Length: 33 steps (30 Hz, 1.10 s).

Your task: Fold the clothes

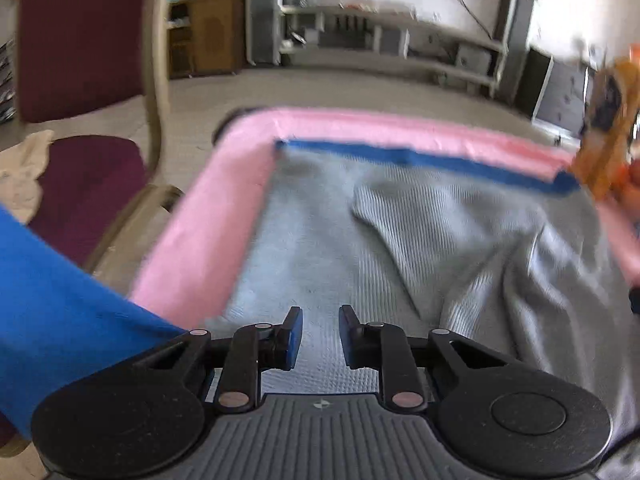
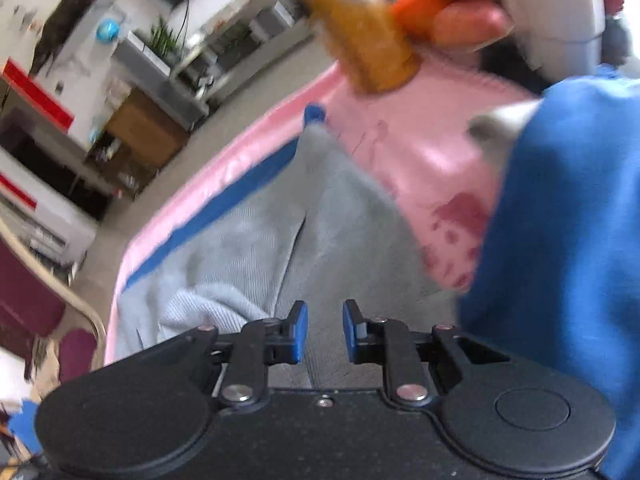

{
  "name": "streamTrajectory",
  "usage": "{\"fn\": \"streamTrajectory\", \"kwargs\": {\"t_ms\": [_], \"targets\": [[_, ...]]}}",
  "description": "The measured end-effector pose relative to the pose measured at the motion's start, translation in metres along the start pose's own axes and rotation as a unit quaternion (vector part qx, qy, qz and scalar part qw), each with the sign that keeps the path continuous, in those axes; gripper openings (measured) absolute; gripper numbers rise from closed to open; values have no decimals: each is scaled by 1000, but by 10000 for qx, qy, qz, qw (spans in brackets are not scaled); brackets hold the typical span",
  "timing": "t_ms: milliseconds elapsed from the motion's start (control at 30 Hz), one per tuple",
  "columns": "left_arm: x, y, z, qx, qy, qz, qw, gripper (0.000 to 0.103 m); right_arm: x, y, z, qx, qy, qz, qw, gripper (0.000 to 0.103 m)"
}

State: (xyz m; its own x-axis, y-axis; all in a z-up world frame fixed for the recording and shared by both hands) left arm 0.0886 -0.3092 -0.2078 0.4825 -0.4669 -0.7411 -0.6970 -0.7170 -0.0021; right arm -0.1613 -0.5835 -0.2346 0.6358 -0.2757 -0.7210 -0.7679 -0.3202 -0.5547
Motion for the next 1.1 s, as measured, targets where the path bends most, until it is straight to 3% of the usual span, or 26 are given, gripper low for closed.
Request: {"fn": "streamTrajectory", "kwargs": {"t_ms": [67, 133, 167, 300, 400, 467, 567, 700, 867, 1100], "targets": [[3, -7, 5, -80, -131, -187, 9997, 22, 13, -1, 8, -240, -235, 142, 9993, 16], [6, -15, 10, -160, -261, -373, 9988, 18, 12, 4, 10, -435, -171, 410, 9981, 2], [7, -19, 12, -200, -326, -466, 9982, 13, 10, 8, 10, -472, -115, 559, 9973, 0], [9, -30, 22, -315, -526, -757, 9952, 13, -15, 36, 0, -151, 345, 1290, 9909, 0], [-4, -25, 27, -227, -438, -655, 9966, 13, -37, 33, 7, -194, 450, 1275, 9906, 2], [-12, -22, 31, -168, -378, -586, 9974, 13, -59, 28, 12, -218, 618, 1237, 9902, 16], [-24, -17, 36, -80, -289, -484, 9984, 18, -97, 29, 22, -22, 806, 698, 9943, 25], [-41, -11, 44, 37, -170, -347, 9992, 18, -120, 41, 52, 393, 490, 4, 9980, 29], [-62, -2, 53, 184, -21, -175, 9997, 18, -106, 34, 71, 392, 132, -130, 9991, 29], [-24, 0, 62, 585, -545, -724, 9942, 24, -68, 20, 82, 190, -226, 42, 9996, 29]]}}
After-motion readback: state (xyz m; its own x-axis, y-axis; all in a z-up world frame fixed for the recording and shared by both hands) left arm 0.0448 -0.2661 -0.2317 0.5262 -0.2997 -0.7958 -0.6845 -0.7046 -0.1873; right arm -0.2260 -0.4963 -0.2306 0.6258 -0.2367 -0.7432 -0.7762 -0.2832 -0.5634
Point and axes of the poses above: each gripper's, at about its wrist camera, not at the fingertips, and x roughly the way its jaws point, y to its right, z to its underside, the point moved 6 cm from there along x, roughly the way its jaws point, and after that the axes turned 3 degrees about x, right-handed, at the moved point
